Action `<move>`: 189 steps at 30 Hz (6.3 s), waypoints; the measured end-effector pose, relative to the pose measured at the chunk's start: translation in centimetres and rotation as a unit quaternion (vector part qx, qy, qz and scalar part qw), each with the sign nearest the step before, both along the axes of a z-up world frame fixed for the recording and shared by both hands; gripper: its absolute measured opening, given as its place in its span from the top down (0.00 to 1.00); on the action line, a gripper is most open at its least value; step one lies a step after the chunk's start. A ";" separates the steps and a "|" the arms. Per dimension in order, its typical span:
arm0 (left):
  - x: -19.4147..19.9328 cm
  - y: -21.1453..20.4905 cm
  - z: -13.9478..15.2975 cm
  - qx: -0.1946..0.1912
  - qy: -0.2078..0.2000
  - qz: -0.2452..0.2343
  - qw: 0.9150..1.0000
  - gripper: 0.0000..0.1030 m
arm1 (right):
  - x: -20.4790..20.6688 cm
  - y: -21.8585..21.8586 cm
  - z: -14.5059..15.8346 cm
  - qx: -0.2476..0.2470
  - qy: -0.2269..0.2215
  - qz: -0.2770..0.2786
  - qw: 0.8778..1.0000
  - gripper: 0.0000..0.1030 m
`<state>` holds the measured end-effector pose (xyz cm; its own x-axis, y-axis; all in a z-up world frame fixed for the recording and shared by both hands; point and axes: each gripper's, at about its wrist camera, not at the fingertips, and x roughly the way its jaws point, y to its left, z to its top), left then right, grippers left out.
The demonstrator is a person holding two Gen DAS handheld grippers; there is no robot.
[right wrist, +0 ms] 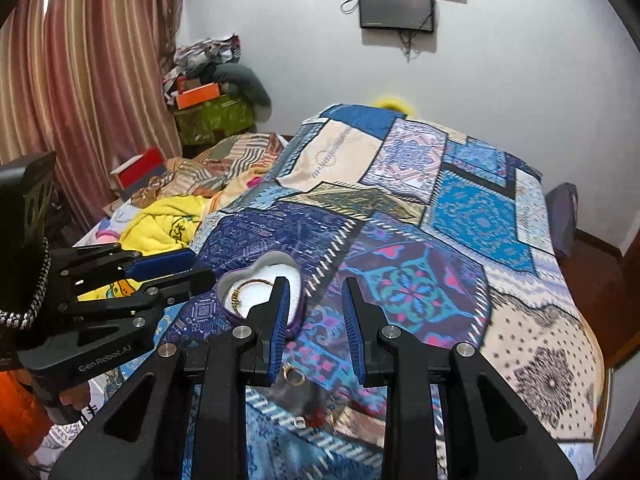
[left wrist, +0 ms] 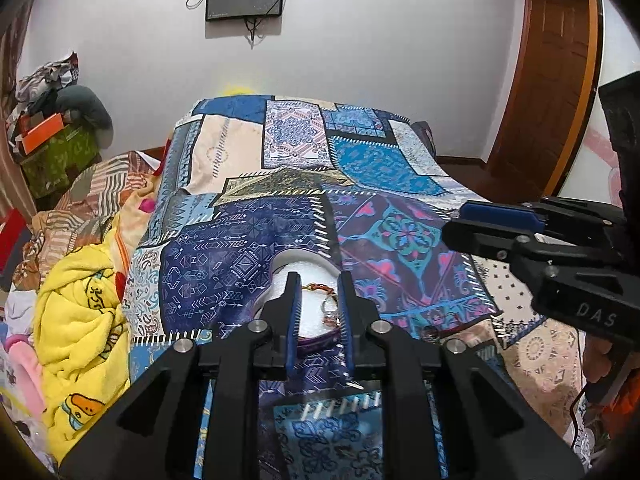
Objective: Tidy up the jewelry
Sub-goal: 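Move both open tools back toward the loose jewelry beside the tin, then grasp the gold ring with the left tool while the right tool grasps a small silver charm, then lower the gold ring into the tin with the left tool while the right tool releases the charm there, then grasp the red-beaded dangling earring with the left tool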
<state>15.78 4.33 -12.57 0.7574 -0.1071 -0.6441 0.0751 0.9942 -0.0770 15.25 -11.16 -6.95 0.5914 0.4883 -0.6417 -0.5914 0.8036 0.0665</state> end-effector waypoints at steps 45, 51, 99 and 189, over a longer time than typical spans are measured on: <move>2.0 -7.1 -10.0 0.051 0.129 -0.084 0.987 0.58 | -0.4 -4.3 -11.6 -0.044 0.145 0.016 0.988 0.88; 2.7 -6.9 -10.1 0.040 0.126 -0.087 0.987 0.58 | -0.2 -4.1 -11.9 -0.033 0.145 0.022 0.989 0.91; -1.9 -5.2 -5.8 0.020 0.082 -0.049 0.995 0.76 | -2.4 -6.9 -11.0 -0.025 0.157 -0.036 0.987 0.92; 3.1 3.8 -3.9 0.001 0.016 0.004 1.000 0.63 | 4.0 2.2 -3.0 -0.008 0.060 0.014 0.998 0.64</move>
<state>18.90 8.13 -16.42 0.7369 -0.1007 -0.6684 0.0650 0.9948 -0.0782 19.22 -8.99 -9.92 0.4957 0.4924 -0.7154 -0.6017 0.7887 0.1259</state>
